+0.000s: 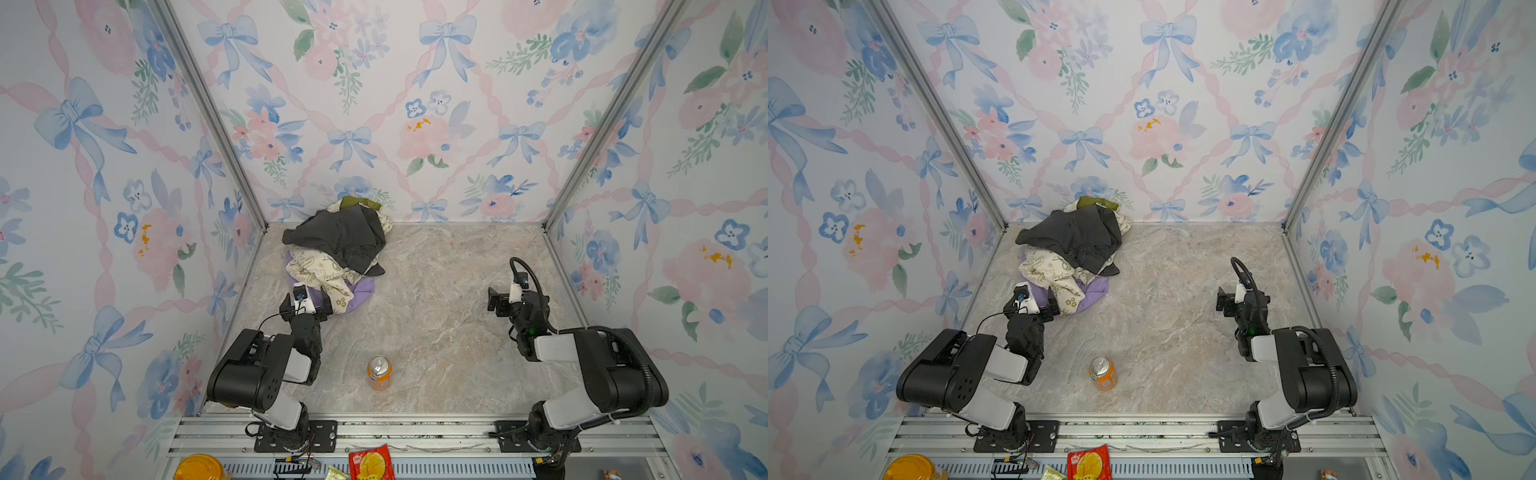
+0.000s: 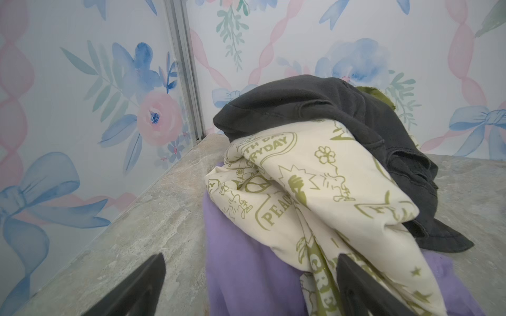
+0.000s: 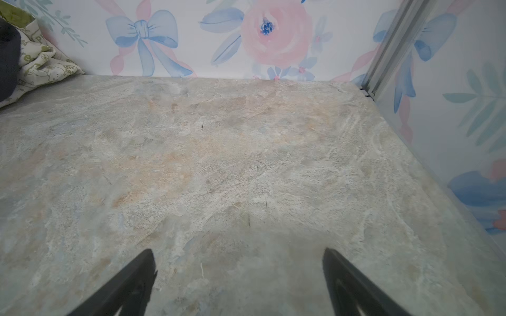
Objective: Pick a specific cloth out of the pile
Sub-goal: 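Raise both arms from rest, left gripper toward the clothes pile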
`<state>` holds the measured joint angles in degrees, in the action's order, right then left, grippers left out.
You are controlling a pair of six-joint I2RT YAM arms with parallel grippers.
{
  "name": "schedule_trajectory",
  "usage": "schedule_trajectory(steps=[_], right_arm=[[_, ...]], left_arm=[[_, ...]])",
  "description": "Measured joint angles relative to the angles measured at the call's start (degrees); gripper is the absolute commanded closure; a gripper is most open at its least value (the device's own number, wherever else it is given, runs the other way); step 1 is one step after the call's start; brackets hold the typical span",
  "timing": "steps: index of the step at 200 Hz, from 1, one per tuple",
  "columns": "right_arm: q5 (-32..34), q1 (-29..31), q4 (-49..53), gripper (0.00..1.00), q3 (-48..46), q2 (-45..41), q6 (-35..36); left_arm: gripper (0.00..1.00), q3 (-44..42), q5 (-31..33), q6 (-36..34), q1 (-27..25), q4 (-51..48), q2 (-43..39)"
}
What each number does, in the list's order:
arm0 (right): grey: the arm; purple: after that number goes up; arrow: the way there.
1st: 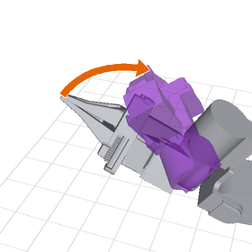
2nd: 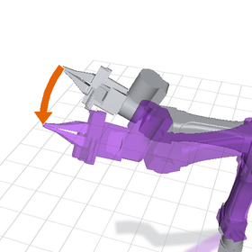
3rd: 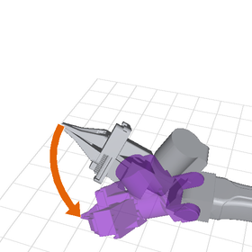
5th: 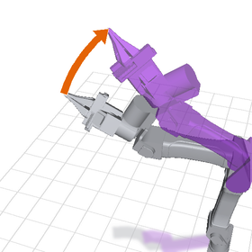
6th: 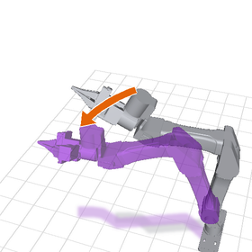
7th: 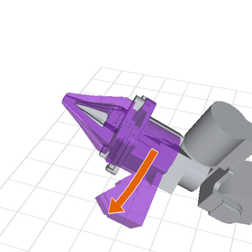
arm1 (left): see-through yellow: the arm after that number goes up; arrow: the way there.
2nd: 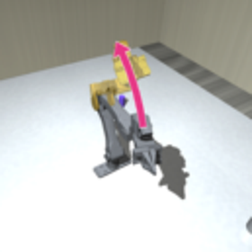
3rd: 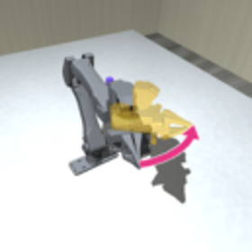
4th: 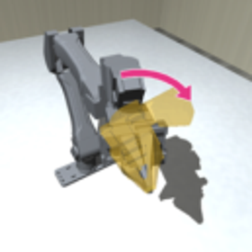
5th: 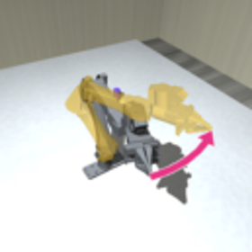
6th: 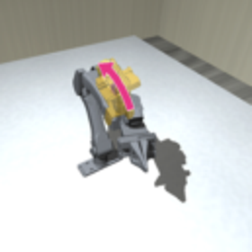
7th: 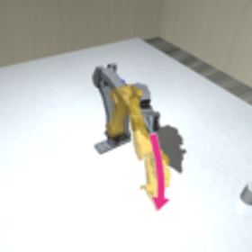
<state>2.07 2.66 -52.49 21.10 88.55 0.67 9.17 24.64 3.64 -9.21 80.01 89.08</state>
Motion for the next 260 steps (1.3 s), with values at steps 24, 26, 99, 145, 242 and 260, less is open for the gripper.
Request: schedule_trajectory(steps=[24,26,99,145,242,260], right_arm=[[-0.20,-0.07,-0.02,0.03,0.00,0.00,0.00],[-0.24,-0.09,-0.02,0.03,0.00,0.00,0.00],[-2.40,-1.60,0.00,0.03,0.02,0.00,-0.22],[-2.54,-1.62,0.02,0.03,0.17,0.00,-0.22],[2.12,1.46,8.87,0.03,1.86,-7.56,0.87],[3.56,3.10,12.96,0.03,3.19,-11.08,1.79]], left_arm=[[0.02,0.00,0.00,0.00,0.00,0.00,0.00],[0.02,0.00,0.00,0.00,0.00,0.00,0.00],[0.02,0.00,0.00,0.00,0.00,0.00,0.00],[0.02,0.00,0.00,0.00,0.00,0.00,0.00],[0.02,-0.04,2.58,0.15,-0.96,-3.72,-6.60],[0.02,0.11,4.85,2.21,-1.36,-9.44,-13.53]])
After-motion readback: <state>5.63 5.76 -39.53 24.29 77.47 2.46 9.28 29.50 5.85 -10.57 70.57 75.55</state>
